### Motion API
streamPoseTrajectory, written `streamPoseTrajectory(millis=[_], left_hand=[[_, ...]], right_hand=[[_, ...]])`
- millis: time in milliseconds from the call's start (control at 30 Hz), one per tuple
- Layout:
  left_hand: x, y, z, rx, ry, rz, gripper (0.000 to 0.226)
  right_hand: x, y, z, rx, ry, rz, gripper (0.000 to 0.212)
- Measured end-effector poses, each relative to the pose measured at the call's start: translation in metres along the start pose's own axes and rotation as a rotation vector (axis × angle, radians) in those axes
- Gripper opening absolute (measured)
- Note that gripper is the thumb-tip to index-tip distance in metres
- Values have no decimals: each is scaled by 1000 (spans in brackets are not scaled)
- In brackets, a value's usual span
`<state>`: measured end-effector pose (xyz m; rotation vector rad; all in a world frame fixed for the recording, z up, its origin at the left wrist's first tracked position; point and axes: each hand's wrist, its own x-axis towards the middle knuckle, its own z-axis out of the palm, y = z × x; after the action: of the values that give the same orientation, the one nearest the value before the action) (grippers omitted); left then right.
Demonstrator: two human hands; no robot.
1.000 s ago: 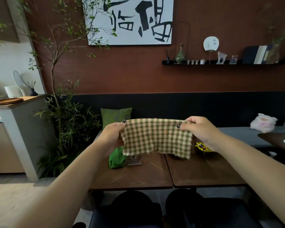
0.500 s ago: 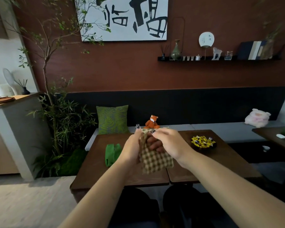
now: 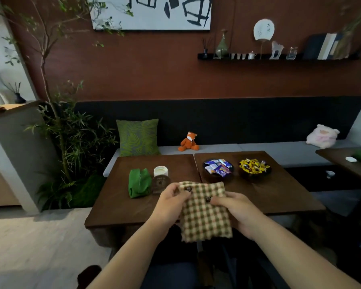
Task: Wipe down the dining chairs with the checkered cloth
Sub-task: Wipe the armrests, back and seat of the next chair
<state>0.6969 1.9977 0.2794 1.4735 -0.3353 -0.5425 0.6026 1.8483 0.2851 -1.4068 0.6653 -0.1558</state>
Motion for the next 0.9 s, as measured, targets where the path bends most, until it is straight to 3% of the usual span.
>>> streamPoseTrajectory(millis=[133,233,333,467,567,667,800,900], left_hand=[[2,-52,-13,-54,18,-221,12],[3,-100,-24,-39,37,-324,14],[3,-159,-30,13,56,-435,15],[-3,-242,-36,165,79,-583,15],[-8,-299,-41,332,57,-628,11],[-12,-345,-44,496,-21,-632,12],[-2,-382,-39,588,-87,-678,26],[12,-400,-32,626,-121,-698,28]], right_hand=[[18,36,-19,-4,337,-174,5],[26,80,-28,-298,500,-439,7],[29,145,-17,-496,367,-408,31],[29,254,8,-714,81,-191,25],[24,313,30,-769,-12,-166,51],[21,346,41,-963,-10,-299,56],[29,348,40,-967,65,-372,53],[52,340,30,-991,33,-274,49]])
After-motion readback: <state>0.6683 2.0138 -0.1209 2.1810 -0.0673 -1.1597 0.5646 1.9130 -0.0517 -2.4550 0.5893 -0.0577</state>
